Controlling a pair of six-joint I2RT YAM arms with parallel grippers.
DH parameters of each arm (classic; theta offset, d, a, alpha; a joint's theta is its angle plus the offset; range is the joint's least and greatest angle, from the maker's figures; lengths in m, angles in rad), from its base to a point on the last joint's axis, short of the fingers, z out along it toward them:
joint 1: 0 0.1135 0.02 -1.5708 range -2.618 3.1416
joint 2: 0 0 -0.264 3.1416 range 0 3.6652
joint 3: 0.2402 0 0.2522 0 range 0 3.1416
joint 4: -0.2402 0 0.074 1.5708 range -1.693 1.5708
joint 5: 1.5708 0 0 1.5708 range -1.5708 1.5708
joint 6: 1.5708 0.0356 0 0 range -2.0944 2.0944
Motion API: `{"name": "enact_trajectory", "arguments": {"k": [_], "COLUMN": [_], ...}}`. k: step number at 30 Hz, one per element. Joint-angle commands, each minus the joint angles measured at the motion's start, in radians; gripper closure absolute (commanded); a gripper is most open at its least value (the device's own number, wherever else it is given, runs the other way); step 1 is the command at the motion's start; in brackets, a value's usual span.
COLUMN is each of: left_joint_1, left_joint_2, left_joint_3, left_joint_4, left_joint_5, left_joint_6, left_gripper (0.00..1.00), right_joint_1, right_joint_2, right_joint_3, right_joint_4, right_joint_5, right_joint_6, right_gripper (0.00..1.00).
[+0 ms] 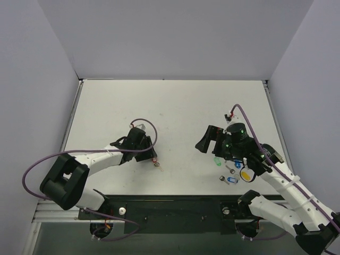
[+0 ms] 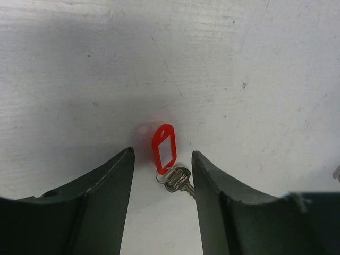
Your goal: Remove the keys from the keyring
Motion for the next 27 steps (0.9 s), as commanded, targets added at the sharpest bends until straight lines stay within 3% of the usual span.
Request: {"name": "enact_trajectory", "arguments": {"k": [1, 6, 15, 19, 20, 22, 27], "left_joint_1": [-0.024, -0.035, -0.041, -0.043, -0.044, -0.044, -0.044], "left_joint_2": [0.034, 0.046, 0.066, 0.066, 0.066, 0.066, 0.045], "left_joint_3": [0.041, 0.04, 0.029, 0.029, 0.032, 0.04, 0.047], "left_joint_4": [0.061, 0.053, 0.068, 0.072, 0.07, 0.058, 0.039], "left_joint_5": [-0.021, -0.028, -0.03, -0.028, -0.03, -0.028, -0.028], "left_joint_6": [-0.026, -0.03, -0.038, -0.037, -0.038, -0.043, -0.044], "left_gripper": [0.44, 0.48, 0.63, 0.74, 0.86, 0.99, 1.0], "right_joint_1": [0.006, 0.006, 0.006, 0.006, 0.006, 0.006, 0.006], "right_joint_2": [-0.026, -0.046, -0.062, -0.062, -0.062, -0.062, -0.057], "right_joint_3": [0.024, 0.019, 0.01, 0.007, 0.008, 0.011, 0.013], "right_joint_4": [-0.043, -0.06, -0.071, -0.073, -0.071, -0.073, -0.073], "right_joint_5": [0.006, 0.012, 0.021, 0.021, 0.021, 0.021, 0.015], "right_joint_6": [-0.032, -0.045, -0.048, -0.046, -0.046, -0.046, -0.037], "right_gripper": [0.04, 0.04, 0.04, 0.04, 0.04, 0.04, 0.04]}}
